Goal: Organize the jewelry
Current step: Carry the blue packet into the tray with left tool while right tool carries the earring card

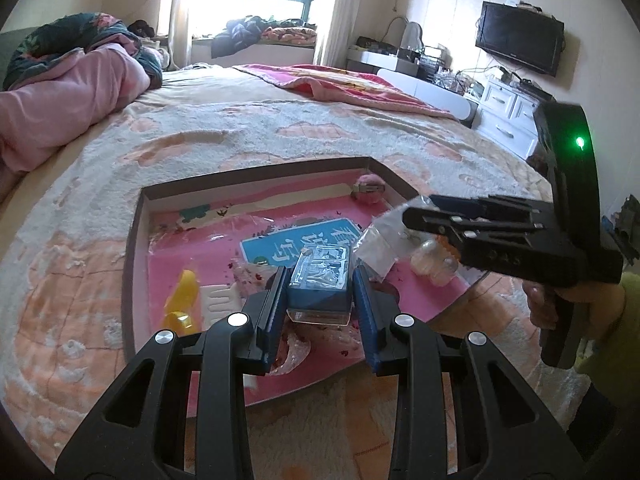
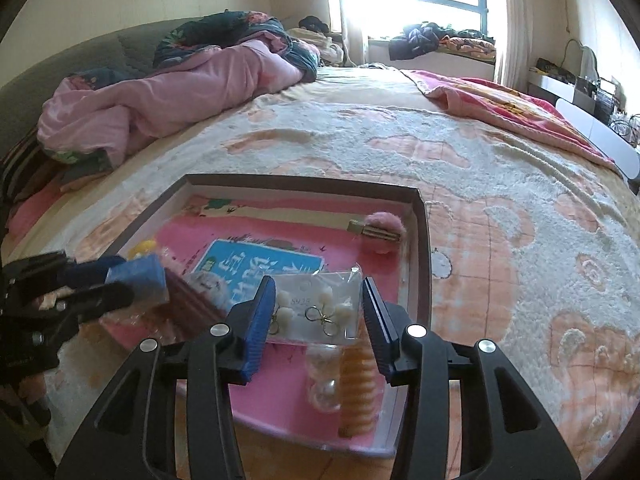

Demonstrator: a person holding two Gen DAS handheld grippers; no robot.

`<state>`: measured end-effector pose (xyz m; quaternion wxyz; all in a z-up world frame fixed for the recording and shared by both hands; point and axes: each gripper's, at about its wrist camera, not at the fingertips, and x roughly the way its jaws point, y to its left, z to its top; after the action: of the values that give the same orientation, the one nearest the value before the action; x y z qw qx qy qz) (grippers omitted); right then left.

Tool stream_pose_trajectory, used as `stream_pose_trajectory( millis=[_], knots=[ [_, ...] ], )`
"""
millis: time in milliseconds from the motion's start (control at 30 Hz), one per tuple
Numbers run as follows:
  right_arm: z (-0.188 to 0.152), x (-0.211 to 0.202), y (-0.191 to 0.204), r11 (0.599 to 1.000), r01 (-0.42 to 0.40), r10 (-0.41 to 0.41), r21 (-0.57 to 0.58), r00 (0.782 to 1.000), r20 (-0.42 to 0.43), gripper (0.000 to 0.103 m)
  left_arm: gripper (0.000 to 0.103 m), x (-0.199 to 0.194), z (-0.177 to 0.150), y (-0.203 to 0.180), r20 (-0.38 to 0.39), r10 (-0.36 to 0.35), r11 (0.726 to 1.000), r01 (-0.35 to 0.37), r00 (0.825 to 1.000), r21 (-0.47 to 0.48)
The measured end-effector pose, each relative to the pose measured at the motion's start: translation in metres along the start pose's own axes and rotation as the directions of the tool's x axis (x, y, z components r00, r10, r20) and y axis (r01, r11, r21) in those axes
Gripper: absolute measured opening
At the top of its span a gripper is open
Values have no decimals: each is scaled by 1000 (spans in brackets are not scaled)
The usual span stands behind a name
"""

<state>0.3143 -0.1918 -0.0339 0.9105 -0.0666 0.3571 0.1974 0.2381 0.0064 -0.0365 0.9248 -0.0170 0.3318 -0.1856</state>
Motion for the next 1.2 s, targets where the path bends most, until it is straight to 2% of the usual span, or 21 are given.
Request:
stream_pose_trajectory(
  millis=[300, 667, 1200],
  knots=[
    [9, 14, -5, 1000, 7, -7, 1, 1000, -6, 42, 25, 13, 2, -2, -12, -13, 1000, 13, 1000, -1],
    [2, 14, -18, 999, 33, -33, 27, 999, -12, 44, 25, 35, 9, -2, -32, 4, 1000, -4, 999, -1],
    [-10, -7, -19, 999, 43, -44, 30, 999, 22, 80, 25, 55, 24, 0, -50, 48, 999, -48, 998, 8]
  ],
)
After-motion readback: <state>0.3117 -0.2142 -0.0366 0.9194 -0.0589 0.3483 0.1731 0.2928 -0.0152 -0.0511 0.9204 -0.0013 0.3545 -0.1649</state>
